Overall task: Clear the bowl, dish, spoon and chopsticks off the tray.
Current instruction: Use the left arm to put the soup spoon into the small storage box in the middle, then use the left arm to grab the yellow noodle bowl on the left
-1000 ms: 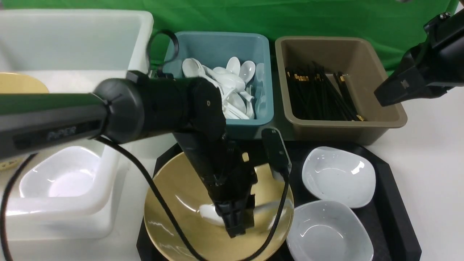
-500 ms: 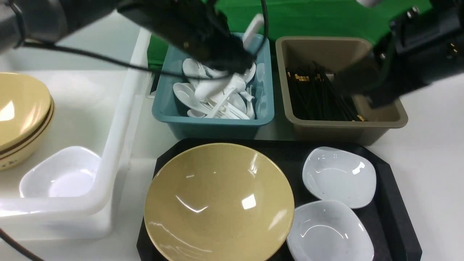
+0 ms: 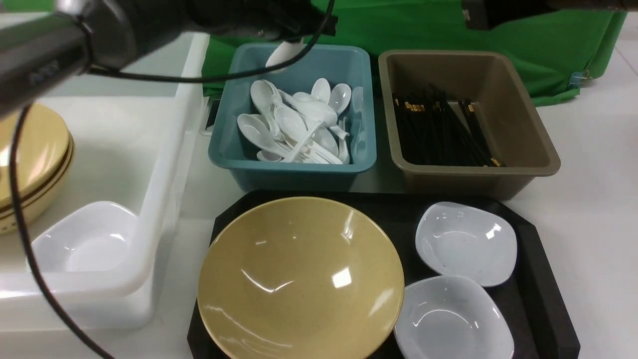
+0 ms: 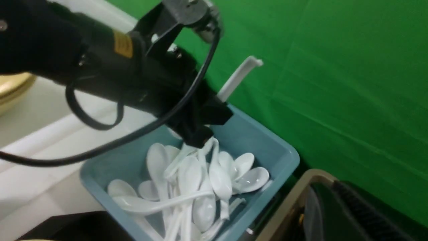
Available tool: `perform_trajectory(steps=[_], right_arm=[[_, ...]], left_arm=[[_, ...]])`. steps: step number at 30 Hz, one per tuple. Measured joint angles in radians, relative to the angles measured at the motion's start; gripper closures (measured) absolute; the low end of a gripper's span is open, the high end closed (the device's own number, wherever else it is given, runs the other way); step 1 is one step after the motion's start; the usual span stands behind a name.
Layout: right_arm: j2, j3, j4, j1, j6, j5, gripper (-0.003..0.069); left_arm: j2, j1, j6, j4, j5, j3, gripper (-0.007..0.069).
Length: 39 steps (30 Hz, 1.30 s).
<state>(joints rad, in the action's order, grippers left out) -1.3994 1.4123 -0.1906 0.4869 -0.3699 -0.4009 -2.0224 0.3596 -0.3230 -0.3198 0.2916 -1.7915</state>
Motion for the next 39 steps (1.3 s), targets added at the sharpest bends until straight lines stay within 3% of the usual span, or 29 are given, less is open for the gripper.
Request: perform_trajectory(steps=[3, 10, 12, 14, 15, 18, 20, 22, 28, 32, 34, 35, 36, 39], right_arm=[[-0.027, -0.001, 0.035, 0.000, 0.030, 0.000, 0.0638], [-0.049, -0.001, 0.060, 0.000, 0.046, -0.001, 0.0638], [-0.043, -0.001, 0.095, 0.000, 0.068, -0.029, 0.0638], [-0.035, -0.001, 0.129, -0.001, 0.090, -0.089, 0.0638], [-0.024, -0.001, 0.150, -0.010, 0.112, -0.153, 0.0638], [-0.001, -0.001, 0.166, -0.043, 0.125, -0.285, 0.0638], [0.008, -0.001, 0.169, -0.062, 0.129, -0.339, 0.0638], [0.015, -0.001, 0.171, -0.073, 0.134, -0.402, 0.0638], [0.021, -0.001, 0.154, -0.079, 0.125, -0.523, 0.0638], [0.021, -0.001, 0.069, -0.073, 0.056, -0.576, 0.0638], [0.021, -0.001, -0.001, -0.069, 0.003, -0.590, 0.0638], [0.021, -0.001, -0.006, -0.069, -0.001, -0.590, 0.0638], [0.021, -0.007, -0.053, -0.069, -0.042, -0.590, 0.0638], [0.022, -0.030, -0.110, -0.069, -0.081, -0.589, 0.0638]], left_arm=[[-0.031, -0.001, 0.007, 0.008, 0.001, 0.000, 0.0521], [-0.048, -0.001, 0.055, 0.051, 0.058, -0.001, 0.0272], [-0.023, -0.001, 0.087, 0.106, 0.211, -0.024, 0.0154], [0.005, -0.001, 0.135, 0.150, 0.370, -0.048, 0.0137], [0.038, -0.001, 0.172, 0.166, 0.506, -0.064, 0.0155], [0.114, 0.000, 0.195, 0.139, 0.787, -0.071, 0.0328], [0.146, 0.013, 0.180, 0.124, 0.866, -0.047, 0.0487], [0.175, 0.037, 0.170, 0.123, 0.900, -0.005, 0.0576], [0.199, 0.102, 0.164, 0.137, 0.924, 0.151, 0.0620], [0.194, 0.111, 0.238, 0.226, 0.900, 0.205, 0.0555], [0.178, 0.110, 0.289, 0.299, 0.852, 0.205, 0.0446], [0.178, 0.110, 0.291, 0.299, 0.849, 0.205, 0.0446], [0.159, 0.110, 0.300, 0.328, 0.827, 0.205, 0.0344], [0.125, 0.110, 0.302, 0.345, 0.794, 0.205, 0.0204]])
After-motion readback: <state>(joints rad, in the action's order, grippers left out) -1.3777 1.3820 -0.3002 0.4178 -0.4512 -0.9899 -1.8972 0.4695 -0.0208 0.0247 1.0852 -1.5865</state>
